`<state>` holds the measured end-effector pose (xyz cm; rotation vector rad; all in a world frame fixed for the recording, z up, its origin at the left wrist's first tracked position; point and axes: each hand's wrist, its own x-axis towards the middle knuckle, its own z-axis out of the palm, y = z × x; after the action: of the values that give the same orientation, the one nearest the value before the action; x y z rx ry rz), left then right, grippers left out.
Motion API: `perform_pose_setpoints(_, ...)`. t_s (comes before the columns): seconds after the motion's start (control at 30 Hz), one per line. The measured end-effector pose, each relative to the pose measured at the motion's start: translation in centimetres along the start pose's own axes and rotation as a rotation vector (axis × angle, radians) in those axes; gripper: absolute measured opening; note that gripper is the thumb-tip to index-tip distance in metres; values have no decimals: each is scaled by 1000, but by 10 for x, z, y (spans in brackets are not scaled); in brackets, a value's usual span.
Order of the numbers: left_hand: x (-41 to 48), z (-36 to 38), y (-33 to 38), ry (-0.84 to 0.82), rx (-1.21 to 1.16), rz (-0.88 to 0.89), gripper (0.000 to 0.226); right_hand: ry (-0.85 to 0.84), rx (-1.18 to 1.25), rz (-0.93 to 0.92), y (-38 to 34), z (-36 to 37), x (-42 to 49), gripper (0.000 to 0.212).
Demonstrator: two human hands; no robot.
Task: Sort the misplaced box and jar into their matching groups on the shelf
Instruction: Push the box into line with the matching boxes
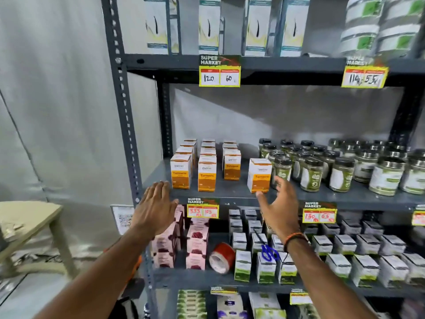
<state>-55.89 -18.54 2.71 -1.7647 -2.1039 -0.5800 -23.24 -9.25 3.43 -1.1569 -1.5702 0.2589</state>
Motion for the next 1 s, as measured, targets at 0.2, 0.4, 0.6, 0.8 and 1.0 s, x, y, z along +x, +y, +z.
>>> perform_pose_setpoints(0.2,9,26,-21,-58,82,36,77,20,-54,52,-4,16,8,71)
perform_pose_setpoints(0.4,18,27,-26,-45,79,53,74,-22,-86,117,-10,33,22,75)
perform_pose_setpoints(0.6,19,34,-23,-54,46,4,71,-30,-179,154,-8,48,29,81)
perform_pose_setpoints(0.8,19,39,-26,-39,28,-2,71,-77,-187,163,-12,63,35,81)
perform_pose_setpoints(1.0,19,42,-28,-25,21,4,72,-66,-144,231,-24,79,49,99)
